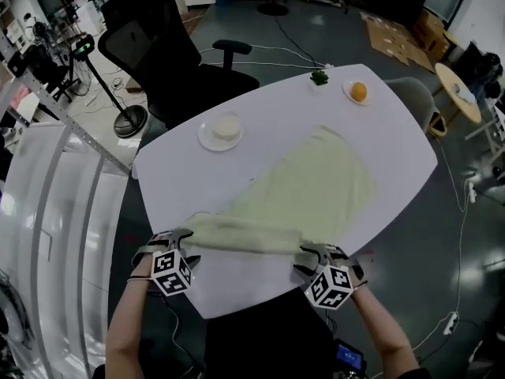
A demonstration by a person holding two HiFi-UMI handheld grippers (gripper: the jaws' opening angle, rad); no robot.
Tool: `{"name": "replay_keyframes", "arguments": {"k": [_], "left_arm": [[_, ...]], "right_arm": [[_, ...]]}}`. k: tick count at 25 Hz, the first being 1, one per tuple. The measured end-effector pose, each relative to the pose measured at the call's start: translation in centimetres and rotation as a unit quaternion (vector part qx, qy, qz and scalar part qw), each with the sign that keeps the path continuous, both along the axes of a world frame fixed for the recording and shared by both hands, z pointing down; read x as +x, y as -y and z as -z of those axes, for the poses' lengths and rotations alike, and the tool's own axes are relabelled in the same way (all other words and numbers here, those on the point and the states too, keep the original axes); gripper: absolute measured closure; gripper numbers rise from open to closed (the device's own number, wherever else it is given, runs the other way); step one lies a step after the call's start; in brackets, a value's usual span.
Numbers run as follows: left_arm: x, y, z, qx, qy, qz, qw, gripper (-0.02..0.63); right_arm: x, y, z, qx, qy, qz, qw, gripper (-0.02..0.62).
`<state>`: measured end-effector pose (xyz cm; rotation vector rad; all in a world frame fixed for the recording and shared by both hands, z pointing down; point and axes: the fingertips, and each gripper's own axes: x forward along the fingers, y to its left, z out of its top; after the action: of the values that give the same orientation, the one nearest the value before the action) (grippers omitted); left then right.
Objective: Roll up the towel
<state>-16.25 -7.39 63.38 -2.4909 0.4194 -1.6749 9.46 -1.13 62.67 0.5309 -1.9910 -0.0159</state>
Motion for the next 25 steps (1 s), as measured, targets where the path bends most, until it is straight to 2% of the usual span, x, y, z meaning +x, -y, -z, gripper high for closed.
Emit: {"name": "replay_keyframes", "arguments": {"k": [4, 10, 16, 18, 20, 21, 22, 25], "left_arm": [[-0.5, 0.8, -1.1, 0.004, 0.027, -0.006, 0.9996, 0.345], [-0.6, 1.2, -1.4, -0.031, 0.032, -0.011, 0.999, 0.331], [-0.7, 1.0, -1.8, -0.099, 0.03, -0.002, 0.9947, 0.356], [-0.7, 1.0, -1.8, -0.117, 0.028, 0.002, 0.9928, 0.365], [-0.8, 1.7, -1.8, -0.108, 0.031, 0.009, 0.9936, 0.395], [-0.9, 2.3, -1.8, -0.092, 0.036, 0.014, 0.995, 0.444], [-1.0, 2.9, -1.8, -0.075, 0.042, 0.015, 0.9962, 0.535], [-1.1, 3.3, -1.8, -0.053, 0.066, -0.005, 0.9964, 0.544]], "right_arm": [[1.3, 0.4, -1.7, -0.012, -0.018, -0.008, 1.0, 0.359], [1.8, 0.7, -2.2, -0.042, -0.002, -0.001, 0.999, 0.364], [1.9, 0.9, -2.2, -0.079, 0.014, 0.005, 0.997, 0.379], [2.2, 1.5, -2.1, -0.076, 0.012, 0.002, 0.997, 0.48], [2.4, 1.8, -2.0, -0.077, 0.007, 0.01, 0.997, 0.491], [2.4, 1.8, -2.1, -0.075, 0.002, 0.019, 0.997, 0.497], [2.5, 1.9, -2.0, -0.07, -0.005, 0.028, 0.997, 0.505], [2.7, 2.3, -1.6, -0.045, -0.018, 0.041, 0.998, 0.552]]}}
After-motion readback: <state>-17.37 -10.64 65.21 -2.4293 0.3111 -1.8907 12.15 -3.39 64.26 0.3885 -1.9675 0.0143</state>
